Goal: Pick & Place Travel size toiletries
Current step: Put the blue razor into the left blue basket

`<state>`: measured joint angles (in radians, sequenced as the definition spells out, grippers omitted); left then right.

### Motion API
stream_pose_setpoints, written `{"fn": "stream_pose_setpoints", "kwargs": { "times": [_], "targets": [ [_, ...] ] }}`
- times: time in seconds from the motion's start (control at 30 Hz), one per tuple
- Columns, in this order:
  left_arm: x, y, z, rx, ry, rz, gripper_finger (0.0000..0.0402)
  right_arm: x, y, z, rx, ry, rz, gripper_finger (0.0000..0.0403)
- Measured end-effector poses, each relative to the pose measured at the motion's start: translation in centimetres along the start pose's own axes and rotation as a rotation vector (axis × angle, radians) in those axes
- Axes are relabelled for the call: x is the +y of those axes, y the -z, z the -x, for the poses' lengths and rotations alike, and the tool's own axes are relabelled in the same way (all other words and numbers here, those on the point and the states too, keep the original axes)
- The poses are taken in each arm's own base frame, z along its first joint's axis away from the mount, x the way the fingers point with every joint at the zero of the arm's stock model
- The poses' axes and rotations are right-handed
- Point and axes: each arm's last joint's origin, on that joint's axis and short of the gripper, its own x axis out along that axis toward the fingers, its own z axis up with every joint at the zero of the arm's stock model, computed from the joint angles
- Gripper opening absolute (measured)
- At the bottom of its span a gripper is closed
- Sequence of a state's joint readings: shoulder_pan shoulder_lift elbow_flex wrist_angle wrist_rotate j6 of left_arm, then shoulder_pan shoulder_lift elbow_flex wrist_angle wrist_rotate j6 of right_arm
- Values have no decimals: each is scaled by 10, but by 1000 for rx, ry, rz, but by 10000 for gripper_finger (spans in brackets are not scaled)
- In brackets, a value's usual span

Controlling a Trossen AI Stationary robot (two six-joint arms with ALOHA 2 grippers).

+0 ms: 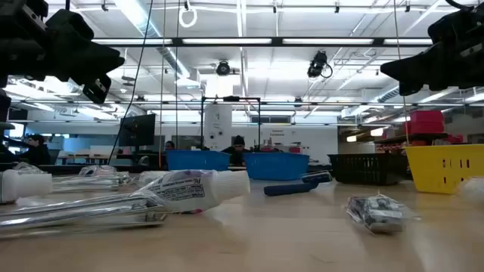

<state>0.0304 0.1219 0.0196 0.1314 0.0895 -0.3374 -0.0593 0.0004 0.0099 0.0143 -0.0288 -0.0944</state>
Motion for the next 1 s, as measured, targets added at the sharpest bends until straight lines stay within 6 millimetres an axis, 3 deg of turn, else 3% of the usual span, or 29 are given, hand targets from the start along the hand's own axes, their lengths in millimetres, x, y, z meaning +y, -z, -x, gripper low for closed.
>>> {"fn": "stream_pose_setpoints", "kwargs": {
  "times": [0.5,0.83,1.0],
  "targets": [
    [3,-1,0,-39,-115,-42,64,0,0,0,-4,1,0,16],
    [1,-8,0,-114,-81,53,64,-2,-1,0,-2,52,24,16],
    [1,-10,1,-131,-101,13,64,-1,-1,0,-12,28,-71,16]
  ]
}}
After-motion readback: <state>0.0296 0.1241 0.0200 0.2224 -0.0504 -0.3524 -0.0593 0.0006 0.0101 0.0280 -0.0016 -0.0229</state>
